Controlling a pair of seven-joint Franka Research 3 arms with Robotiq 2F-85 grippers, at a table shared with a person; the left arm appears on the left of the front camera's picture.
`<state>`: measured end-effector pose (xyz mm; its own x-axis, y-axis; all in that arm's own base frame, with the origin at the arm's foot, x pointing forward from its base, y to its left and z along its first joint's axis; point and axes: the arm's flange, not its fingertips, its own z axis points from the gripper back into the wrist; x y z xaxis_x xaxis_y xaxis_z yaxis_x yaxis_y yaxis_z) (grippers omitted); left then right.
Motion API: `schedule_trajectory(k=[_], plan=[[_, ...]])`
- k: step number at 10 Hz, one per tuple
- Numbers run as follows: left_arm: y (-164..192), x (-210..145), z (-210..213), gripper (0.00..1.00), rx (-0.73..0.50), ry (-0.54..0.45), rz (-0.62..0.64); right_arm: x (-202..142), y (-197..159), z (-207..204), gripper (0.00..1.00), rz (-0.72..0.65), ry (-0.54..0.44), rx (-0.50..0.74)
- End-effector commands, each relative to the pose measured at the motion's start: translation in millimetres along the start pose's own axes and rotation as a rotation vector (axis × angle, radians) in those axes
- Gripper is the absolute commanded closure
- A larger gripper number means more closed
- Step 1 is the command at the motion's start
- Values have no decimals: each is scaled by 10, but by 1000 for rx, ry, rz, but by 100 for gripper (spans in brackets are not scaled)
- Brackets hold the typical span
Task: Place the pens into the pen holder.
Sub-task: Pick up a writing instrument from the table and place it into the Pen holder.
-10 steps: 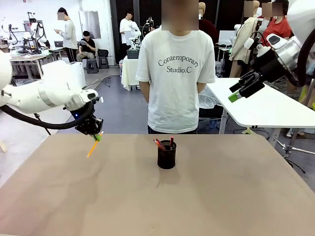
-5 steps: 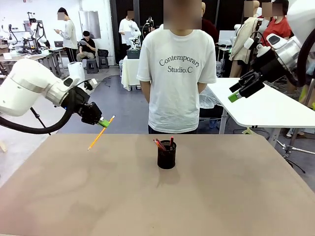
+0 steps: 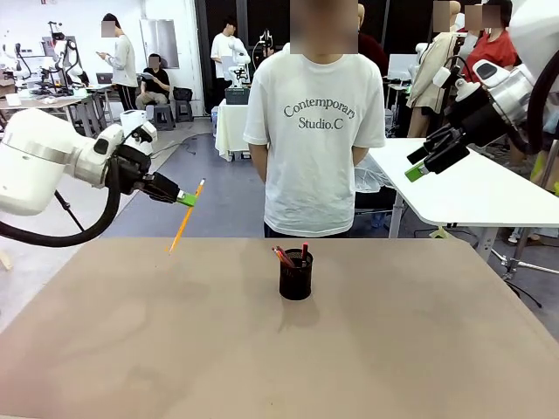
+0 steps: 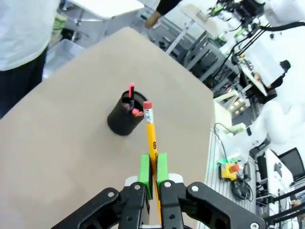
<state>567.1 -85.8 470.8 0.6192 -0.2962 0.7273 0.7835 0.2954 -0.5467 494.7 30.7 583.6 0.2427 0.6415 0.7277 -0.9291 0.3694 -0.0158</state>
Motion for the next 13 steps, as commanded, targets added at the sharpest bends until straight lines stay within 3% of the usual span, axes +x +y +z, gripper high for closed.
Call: schedule_trajectory(k=[1, 5, 6, 8, 10, 13], plan=[[9, 10, 19, 100, 24, 33, 13, 16, 15, -12, 0, -4, 2, -13], [21, -17, 1, 100, 8, 15, 2, 16, 15, -12, 0, -4, 2, -13], [-43, 24, -207, 100, 83, -46, -107, 16, 15, -12, 0, -4, 2, -13], [-17, 150, -293, 100, -27, -192, -317, 16, 15, -12, 0, -4, 2, -13], [-83, 171, -450, 100, -28, -290, -476, 16, 15, -12, 0, -4, 2, -13], [-168, 226, -746, 100, -80, -353, -625, 16, 15, -12, 0, -4, 2, -13]])
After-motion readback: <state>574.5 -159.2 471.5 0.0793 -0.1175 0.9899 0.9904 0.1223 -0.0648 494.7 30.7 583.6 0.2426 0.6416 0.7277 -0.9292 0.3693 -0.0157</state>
